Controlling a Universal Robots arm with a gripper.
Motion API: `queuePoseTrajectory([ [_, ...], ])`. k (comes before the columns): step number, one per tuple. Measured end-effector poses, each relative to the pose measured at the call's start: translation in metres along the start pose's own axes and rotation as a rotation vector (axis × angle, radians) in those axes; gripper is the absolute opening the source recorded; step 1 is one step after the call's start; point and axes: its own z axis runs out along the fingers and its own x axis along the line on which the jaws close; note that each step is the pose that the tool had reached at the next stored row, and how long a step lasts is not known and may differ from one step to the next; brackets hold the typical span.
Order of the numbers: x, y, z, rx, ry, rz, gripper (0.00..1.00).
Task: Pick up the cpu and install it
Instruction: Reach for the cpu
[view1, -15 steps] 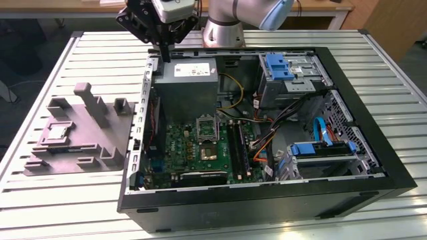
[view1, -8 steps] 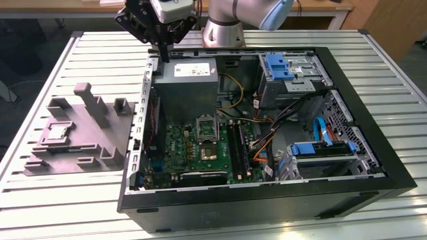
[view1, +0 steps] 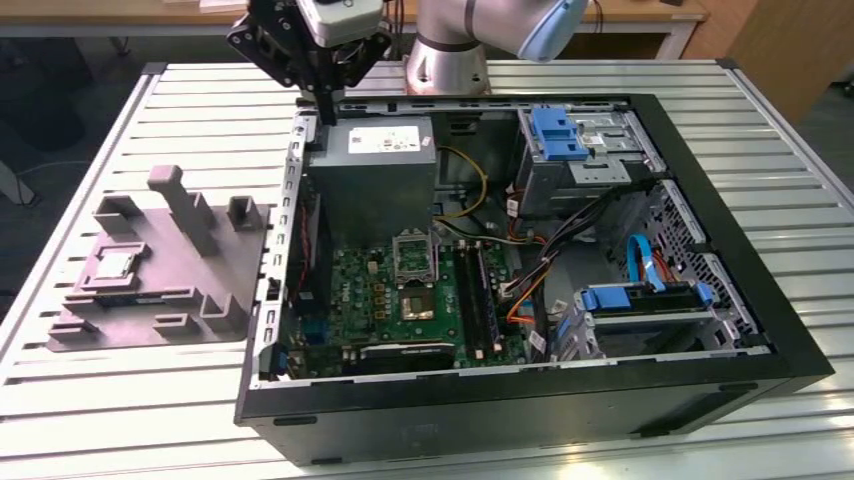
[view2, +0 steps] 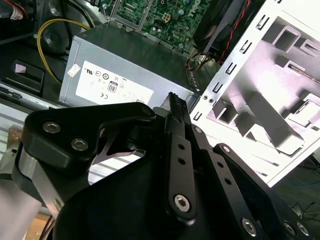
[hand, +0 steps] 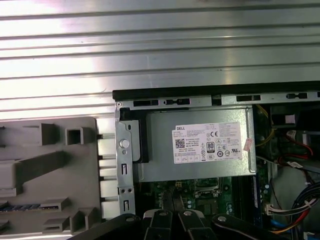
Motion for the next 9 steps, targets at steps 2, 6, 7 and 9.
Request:
queuePoseTrajectory([
  [2,0.0003,0.0,0.0,0.0001,0.0,0.0,0.11],
  [6,0.0009,-0.0001,0.0002,0.0,0.0,0.0,0.11],
  [7,0.0011,-0.0001,0.0002,0.0001,0.0001,0.0,0.11],
  [9,0.0014,-0.0001,0.0002,0.0001,0.0,0.0,0.11],
])
